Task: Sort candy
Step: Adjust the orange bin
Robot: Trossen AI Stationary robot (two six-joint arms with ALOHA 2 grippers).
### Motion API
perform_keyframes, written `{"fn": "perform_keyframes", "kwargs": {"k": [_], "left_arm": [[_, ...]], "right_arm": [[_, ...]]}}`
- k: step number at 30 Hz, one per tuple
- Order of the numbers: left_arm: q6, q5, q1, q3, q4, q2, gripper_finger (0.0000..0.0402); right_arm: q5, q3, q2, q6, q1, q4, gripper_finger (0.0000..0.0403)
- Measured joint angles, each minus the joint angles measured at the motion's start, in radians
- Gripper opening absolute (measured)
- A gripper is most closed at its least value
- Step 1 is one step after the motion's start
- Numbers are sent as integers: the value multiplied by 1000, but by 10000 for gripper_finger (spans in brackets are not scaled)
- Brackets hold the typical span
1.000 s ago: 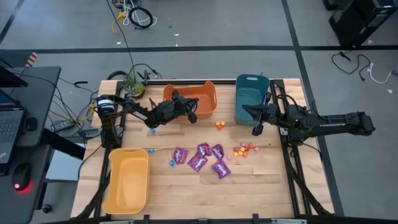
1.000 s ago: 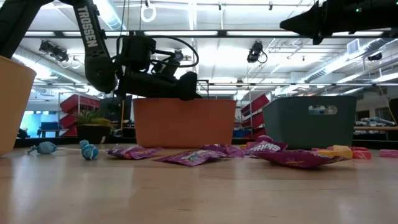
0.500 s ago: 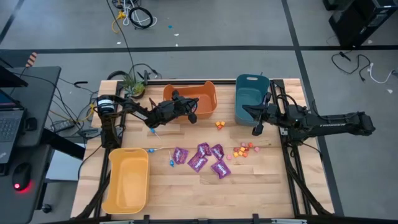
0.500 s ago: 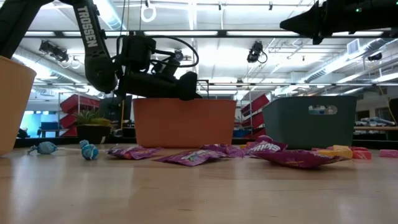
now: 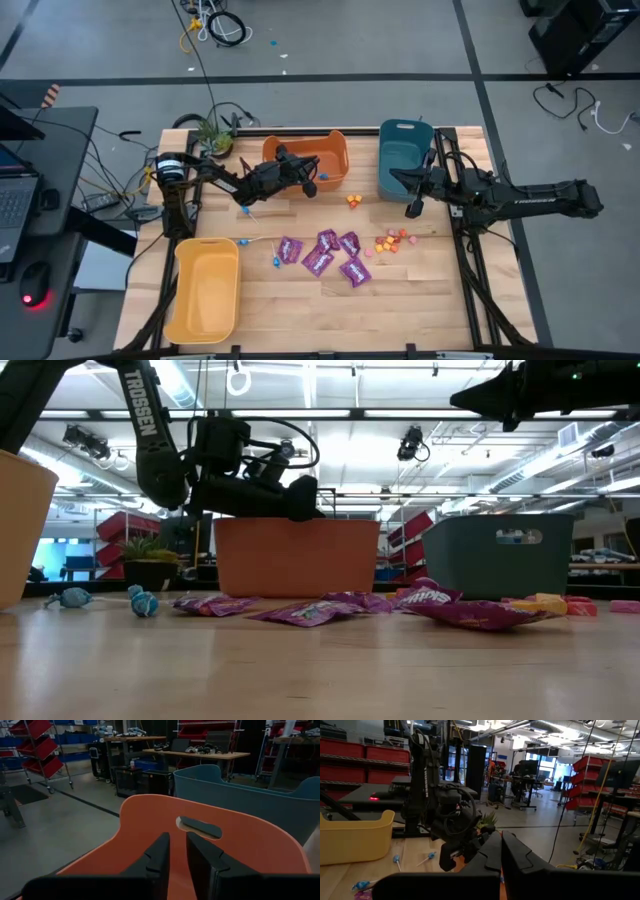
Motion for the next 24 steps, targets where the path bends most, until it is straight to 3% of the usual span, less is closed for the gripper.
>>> {"fn": "perform_keyframes", "kwargs": {"k": [12, 24], "left_arm": [[0, 26, 0, -1, 148, -14, 70], [-27, 260, -55, -1, 317, -15, 70]], "right_arm": [[0, 0, 0, 0, 0, 0, 0], [0, 0, 0, 0, 0, -3, 0]]}}
